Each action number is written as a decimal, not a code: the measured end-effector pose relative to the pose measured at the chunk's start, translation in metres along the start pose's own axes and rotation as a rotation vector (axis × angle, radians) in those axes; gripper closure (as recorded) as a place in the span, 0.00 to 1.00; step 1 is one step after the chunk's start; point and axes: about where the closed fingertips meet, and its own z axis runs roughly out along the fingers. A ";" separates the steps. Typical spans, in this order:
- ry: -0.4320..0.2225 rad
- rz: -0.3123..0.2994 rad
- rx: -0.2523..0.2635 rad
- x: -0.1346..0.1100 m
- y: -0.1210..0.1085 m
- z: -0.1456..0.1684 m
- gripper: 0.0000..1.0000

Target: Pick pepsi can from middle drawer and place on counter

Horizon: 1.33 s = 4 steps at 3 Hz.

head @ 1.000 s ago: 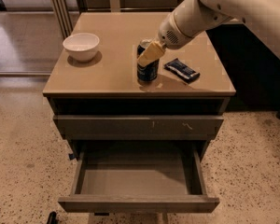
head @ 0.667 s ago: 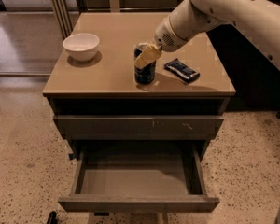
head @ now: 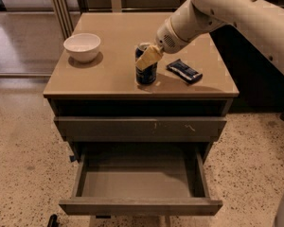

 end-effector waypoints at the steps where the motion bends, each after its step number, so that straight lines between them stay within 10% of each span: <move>1: 0.000 0.000 0.000 0.000 0.000 0.000 0.58; 4: 0.000 0.000 0.000 0.000 0.000 0.000 0.00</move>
Offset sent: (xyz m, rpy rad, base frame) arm 0.0000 0.0000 0.0000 0.0000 0.0000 0.0001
